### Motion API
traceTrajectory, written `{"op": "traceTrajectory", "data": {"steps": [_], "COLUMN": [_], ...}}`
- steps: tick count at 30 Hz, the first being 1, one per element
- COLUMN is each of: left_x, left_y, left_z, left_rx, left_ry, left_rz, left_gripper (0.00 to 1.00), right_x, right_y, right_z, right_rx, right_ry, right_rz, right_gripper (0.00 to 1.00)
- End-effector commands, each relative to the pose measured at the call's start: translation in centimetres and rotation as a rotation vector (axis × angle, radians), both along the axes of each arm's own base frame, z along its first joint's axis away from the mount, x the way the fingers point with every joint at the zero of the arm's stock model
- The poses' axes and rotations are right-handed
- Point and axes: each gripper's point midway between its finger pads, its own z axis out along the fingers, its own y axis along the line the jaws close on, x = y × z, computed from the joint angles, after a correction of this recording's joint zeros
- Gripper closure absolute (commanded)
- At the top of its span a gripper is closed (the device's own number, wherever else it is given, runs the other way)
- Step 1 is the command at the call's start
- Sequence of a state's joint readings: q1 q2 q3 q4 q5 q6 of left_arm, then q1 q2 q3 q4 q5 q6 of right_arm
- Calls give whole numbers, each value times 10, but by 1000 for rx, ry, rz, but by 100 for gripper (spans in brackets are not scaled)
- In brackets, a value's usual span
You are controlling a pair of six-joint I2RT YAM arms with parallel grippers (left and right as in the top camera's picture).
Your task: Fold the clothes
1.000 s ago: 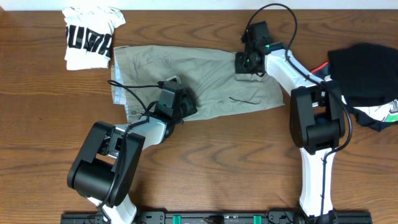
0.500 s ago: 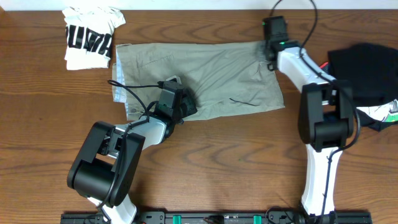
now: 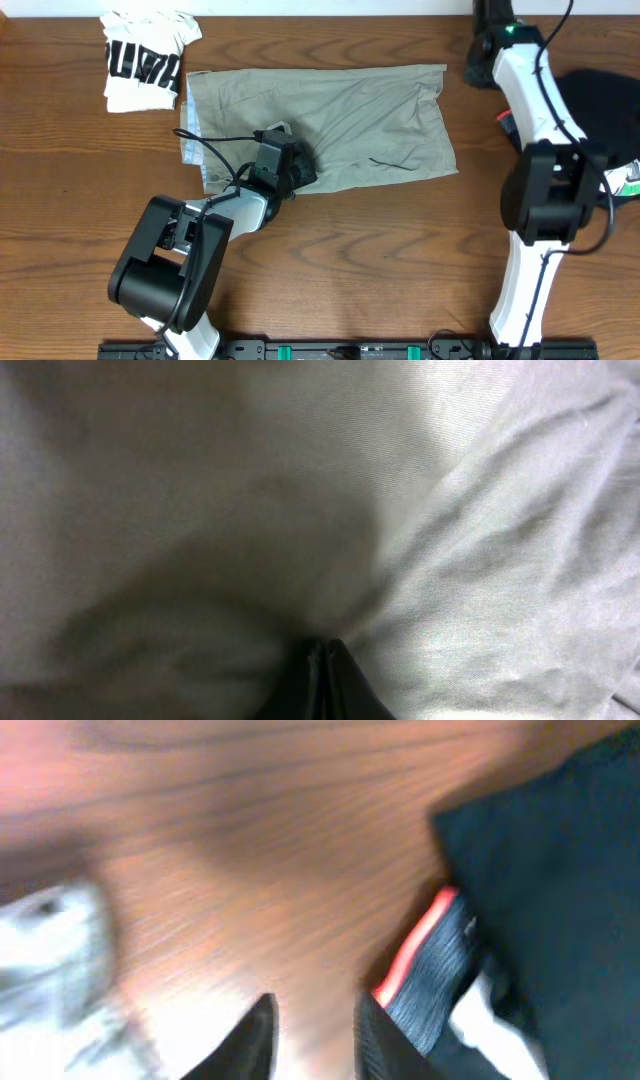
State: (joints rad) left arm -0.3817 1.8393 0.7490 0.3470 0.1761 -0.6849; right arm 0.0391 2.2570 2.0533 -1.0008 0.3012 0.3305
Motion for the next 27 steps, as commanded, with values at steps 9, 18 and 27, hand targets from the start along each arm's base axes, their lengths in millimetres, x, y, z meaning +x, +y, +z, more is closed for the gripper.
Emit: {"op": "traceTrajectory", "data": {"steps": [9,18,27], "left_x": [-29,-26,-26], "left_y": [23,22,22], "left_z": [-44,-41,-41], "left_rx": [93,87,86], "left_ry": [132,117,114], "left_rz": [43,43,44], "left_gripper": [8,2,2], "right_x": [-96,-107,-116], "right_y": [81,130,168], "right_z": [22,-48,-90], "right_rx": [414,604,760], "right_ry": [272,313,285], "right_rz": [7,92,93], "right_gripper": [52,13,23]}}
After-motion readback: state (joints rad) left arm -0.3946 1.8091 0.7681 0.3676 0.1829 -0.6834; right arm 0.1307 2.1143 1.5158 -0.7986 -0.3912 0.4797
